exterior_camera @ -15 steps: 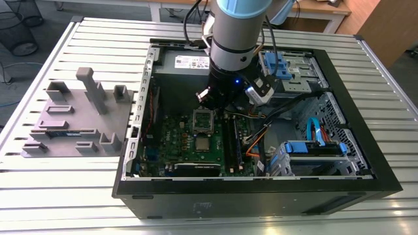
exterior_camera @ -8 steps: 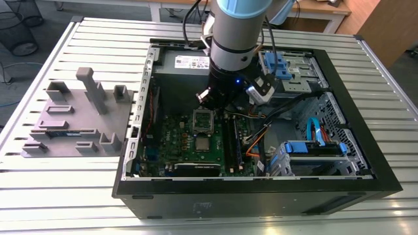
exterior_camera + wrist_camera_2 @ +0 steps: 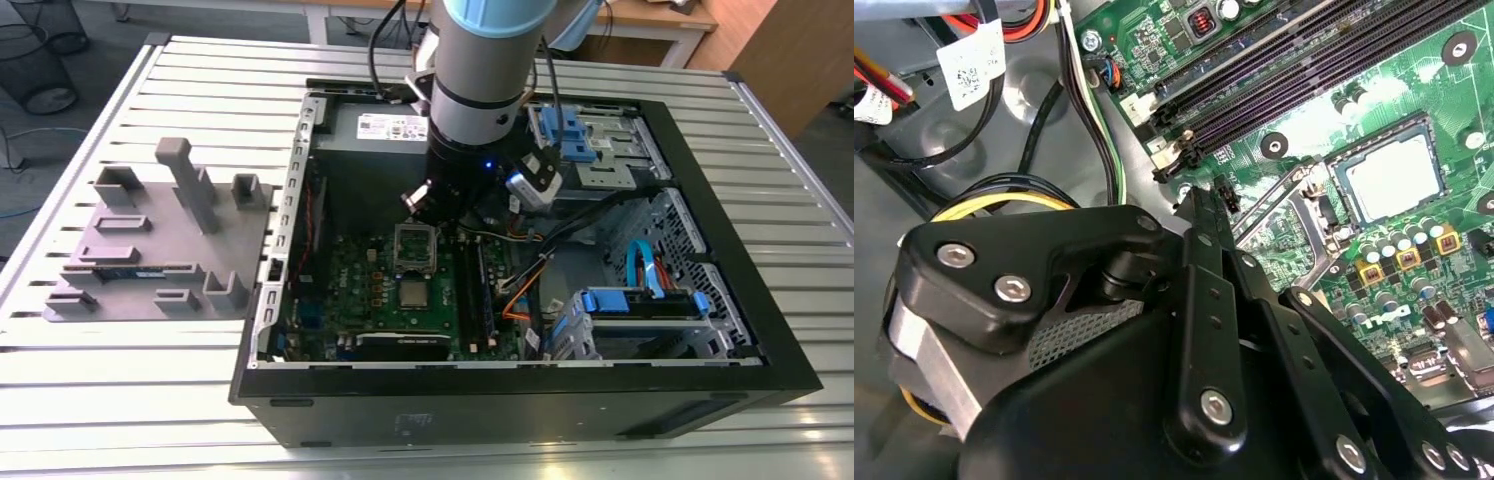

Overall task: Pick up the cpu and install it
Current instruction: 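Close the cpu cover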

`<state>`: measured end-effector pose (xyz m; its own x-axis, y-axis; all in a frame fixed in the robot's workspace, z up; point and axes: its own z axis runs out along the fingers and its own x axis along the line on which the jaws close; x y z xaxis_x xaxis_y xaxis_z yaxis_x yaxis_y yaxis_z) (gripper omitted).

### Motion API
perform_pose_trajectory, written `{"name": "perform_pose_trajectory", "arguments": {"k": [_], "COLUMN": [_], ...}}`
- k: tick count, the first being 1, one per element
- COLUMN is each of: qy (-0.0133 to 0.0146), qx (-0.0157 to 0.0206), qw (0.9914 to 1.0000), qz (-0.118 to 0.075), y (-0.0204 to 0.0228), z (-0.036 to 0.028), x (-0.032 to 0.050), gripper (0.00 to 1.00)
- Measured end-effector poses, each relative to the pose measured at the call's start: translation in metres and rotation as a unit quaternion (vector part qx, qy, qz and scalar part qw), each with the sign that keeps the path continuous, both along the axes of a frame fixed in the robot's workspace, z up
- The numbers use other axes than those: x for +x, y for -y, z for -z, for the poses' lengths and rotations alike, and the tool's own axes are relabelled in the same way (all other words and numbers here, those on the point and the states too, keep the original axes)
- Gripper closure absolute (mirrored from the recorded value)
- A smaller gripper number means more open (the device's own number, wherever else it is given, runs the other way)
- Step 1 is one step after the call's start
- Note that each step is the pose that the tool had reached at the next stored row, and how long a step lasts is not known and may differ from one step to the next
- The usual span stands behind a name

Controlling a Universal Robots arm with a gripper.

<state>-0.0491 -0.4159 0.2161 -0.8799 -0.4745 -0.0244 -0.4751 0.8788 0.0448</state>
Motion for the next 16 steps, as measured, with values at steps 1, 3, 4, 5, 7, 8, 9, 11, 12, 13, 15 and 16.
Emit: {"name": "perform_pose_trajectory", "arguments": {"k": [1, 3, 4, 5, 7, 8, 9, 11, 12, 13, 15, 16], "qy": [0.0, 0.0, 0.0, 0.0, 0.0001, 0.0, 0.0, 0.0001, 0.0002, 0.0002, 0.0004, 0.0005], "qx": [0.0, 0.0, 0.0, 0.0, 0.0001, 0.0001, 0.0001, 0.0, 0.0001, 0.0, -0.0001, -0.0001], "qw": [1.0, 1.0, 0.99999, 0.99997, 0.99989, 0.99983, 0.99975, 0.99954, 0.99945, 0.99935, 0.99916, 0.99907], "qz": [0.0, -0.002, -0.004, -0.007, -0.015, -0.019, -0.022, -0.03, -0.033, -0.036, -0.041, -0.043], "y": [0.0, 0.0, 0.0, 0.0, 0.0, 0.0001, 0.0002, 0.0004, 0.0004, 0.0004, 0.0005, 0.0005], "z": [0.0, 0.0, 0.0, 0.0, 0.0, 0.0, -0.0001, -0.0004, -0.0005, -0.0008, -0.0015, -0.0018], "x": [0.0, 0.0, 0.0, 0.0, 0.0, 0.0, -0.0001, -0.0002, -0.0004, -0.0006, -0.001, -0.0011], "gripper": [0.89, 0.89, 0.89, 0.89, 0.89, 0.89, 0.89, 0.89, 0.89, 0.89, 0.89, 0.89]}}
